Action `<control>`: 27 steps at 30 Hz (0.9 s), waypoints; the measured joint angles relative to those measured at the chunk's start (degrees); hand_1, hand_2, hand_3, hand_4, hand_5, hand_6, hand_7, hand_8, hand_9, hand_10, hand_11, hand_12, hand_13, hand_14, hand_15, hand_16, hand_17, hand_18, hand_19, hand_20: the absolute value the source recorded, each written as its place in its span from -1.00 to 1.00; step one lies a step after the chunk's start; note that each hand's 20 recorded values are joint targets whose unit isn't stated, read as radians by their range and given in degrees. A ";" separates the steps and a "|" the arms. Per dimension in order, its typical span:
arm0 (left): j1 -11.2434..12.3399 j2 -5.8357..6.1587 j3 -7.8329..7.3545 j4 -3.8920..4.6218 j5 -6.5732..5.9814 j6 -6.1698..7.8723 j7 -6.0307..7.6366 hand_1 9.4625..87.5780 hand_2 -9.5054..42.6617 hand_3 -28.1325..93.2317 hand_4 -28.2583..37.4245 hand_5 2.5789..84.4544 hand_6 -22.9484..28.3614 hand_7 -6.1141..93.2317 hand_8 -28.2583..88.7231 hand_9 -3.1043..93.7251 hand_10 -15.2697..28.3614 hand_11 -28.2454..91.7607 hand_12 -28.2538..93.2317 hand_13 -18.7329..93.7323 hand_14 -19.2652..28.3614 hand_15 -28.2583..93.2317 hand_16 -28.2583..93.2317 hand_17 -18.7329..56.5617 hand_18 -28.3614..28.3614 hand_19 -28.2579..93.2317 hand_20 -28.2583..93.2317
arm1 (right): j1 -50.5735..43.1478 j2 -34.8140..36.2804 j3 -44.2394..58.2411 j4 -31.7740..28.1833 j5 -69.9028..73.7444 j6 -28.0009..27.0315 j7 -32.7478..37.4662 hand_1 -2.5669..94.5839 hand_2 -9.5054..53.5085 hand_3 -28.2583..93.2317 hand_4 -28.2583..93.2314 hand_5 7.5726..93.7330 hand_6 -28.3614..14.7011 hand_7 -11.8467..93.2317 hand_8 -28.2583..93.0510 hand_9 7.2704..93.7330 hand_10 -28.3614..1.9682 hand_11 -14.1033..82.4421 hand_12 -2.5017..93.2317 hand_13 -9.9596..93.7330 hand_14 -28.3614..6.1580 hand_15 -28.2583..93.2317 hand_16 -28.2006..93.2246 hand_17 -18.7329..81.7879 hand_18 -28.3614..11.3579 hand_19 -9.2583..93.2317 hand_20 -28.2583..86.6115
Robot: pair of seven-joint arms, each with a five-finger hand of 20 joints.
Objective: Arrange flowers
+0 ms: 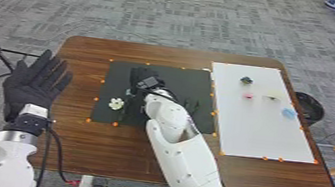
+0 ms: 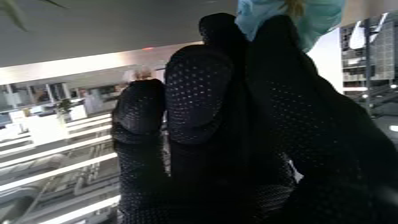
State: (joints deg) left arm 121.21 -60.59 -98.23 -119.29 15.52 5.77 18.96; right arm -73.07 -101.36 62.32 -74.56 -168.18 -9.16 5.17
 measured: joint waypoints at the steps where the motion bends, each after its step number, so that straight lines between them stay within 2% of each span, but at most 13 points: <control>1: -0.08 0.04 0.04 0.01 -0.11 -0.05 0.07 -0.57 0.07 0.60 -1.00 0.01 0.19 -0.69 -0.68 -0.19 0.33 -0.23 -0.43 -0.16 0.34 -0.18 -0.62 -0.66 0.52 0.10 -0.40 | 0.15 -0.06 0.20 0.26 0.00 0.10 0.03 0.26 -1.00 0.56 -1.00 0.57 0.30 -0.32 -0.53 0.61 0.25 -0.55 -0.38 0.64 0.32 0.45 0.04 0.21 -0.65 0.86 0.16; 11: -0.11 0.17 -0.26 -0.02 -0.56 -0.17 0.43 -0.57 0.07 0.60 -1.00 0.01 0.19 -0.69 -0.68 -0.18 0.33 -0.22 -0.43 -0.16 0.35 -0.17 -0.62 -0.66 0.52 0.10 -0.39 | 0.52 -0.07 0.60 0.69 0.02 -0.21 1.16 0.18 -1.00 0.62 -1.00 0.44 0.27 -0.37 -0.56 0.44 0.08 -0.39 -0.59 0.61 0.36 0.42 0.08 0.19 -0.65 0.86 0.15; 17: 0.23 0.10 -0.94 -0.05 -0.60 -0.20 0.34 -0.56 0.06 0.60 -1.00 0.02 0.18 -0.69 -0.68 -0.18 0.32 -0.22 -0.43 -0.16 0.37 -0.17 -0.62 -0.66 0.52 0.10 -0.39 | 0.51 0.89 -1.58 -1.06 0.02 -3.53 2.40 0.09 -1.00 0.68 -1.00 0.38 0.29 -0.42 -0.73 0.39 0.03 -0.39 -0.61 0.58 0.33 0.44 0.06 0.18 -0.67 0.86 0.15; 27: 0.43 0.07 -1.10 -0.09 -0.70 -0.13 0.31 -0.56 0.05 0.61 -1.00 -0.05 0.17 -0.69 -0.68 -0.22 0.31 -0.23 -0.43 -0.18 0.39 -0.15 -0.61 -0.67 0.53 0.11 -0.39 | 0.69 1.54 -3.66 -2.80 0.05 -4.34 3.43 0.01 -1.00 0.71 -1.00 0.36 0.26 -0.43 -0.74 0.35 -0.02 -0.42 -0.61 0.58 0.25 0.47 -0.01 0.17 -0.67 0.85 0.15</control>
State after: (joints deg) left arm 121.64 -60.51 -99.33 -119.38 14.82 5.65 19.27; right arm -72.37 -99.83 58.66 -77.36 -168.13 -13.51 8.59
